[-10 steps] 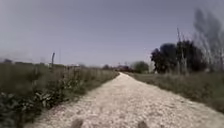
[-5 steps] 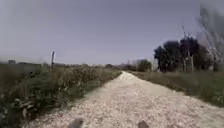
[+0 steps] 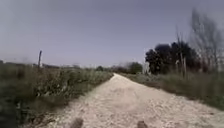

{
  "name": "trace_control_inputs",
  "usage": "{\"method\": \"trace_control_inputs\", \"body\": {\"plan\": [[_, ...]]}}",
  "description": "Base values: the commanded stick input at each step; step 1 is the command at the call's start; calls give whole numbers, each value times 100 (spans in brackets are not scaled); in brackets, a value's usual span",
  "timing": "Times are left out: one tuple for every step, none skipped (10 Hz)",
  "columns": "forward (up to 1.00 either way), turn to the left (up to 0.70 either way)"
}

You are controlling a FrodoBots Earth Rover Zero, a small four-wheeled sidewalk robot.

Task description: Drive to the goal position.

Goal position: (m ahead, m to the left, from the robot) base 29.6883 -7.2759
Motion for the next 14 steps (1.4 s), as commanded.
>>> {"method": "trace_control_inputs", "body": {"plan": [[70, 0], [70, 0], [70, 0], [70, -5], [70, -6], [70, -6], [70, -5], [70, -3], [70, 0], [70, -2], [70, -11], [70, -30], [70, -25], [70, -13]]}}
